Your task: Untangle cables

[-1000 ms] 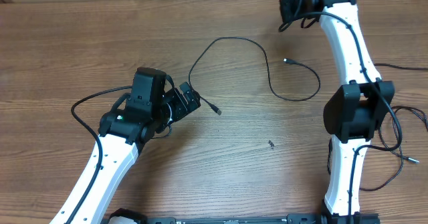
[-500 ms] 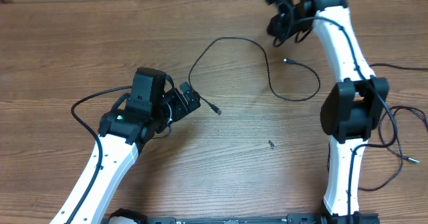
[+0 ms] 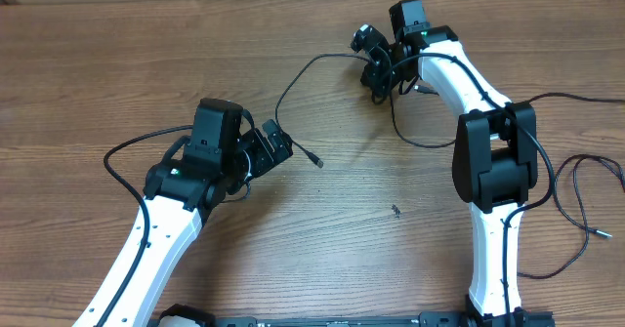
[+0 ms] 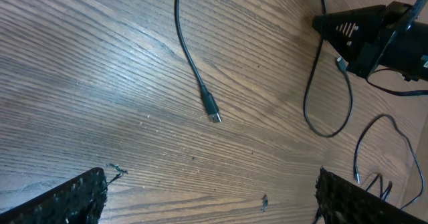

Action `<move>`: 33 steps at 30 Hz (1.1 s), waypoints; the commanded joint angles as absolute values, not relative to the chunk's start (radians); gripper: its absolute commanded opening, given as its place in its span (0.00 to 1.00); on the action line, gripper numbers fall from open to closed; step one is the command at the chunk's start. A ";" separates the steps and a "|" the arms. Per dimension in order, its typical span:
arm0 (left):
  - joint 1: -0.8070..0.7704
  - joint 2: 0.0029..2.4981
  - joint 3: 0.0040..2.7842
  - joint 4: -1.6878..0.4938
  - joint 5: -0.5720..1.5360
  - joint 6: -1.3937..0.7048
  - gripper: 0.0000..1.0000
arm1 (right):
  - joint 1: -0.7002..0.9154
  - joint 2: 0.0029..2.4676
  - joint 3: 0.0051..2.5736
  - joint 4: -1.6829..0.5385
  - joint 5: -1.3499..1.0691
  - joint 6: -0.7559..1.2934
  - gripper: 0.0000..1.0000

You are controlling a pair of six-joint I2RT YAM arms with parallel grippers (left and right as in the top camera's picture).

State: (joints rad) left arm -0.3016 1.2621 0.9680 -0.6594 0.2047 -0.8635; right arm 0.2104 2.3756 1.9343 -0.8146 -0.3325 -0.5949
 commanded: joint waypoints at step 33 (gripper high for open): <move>-0.308 1.256 0.977 -0.658 0.199 -0.860 1.00 | -0.406 2.484 1.929 -0.518 -0.075 -0.385 0.04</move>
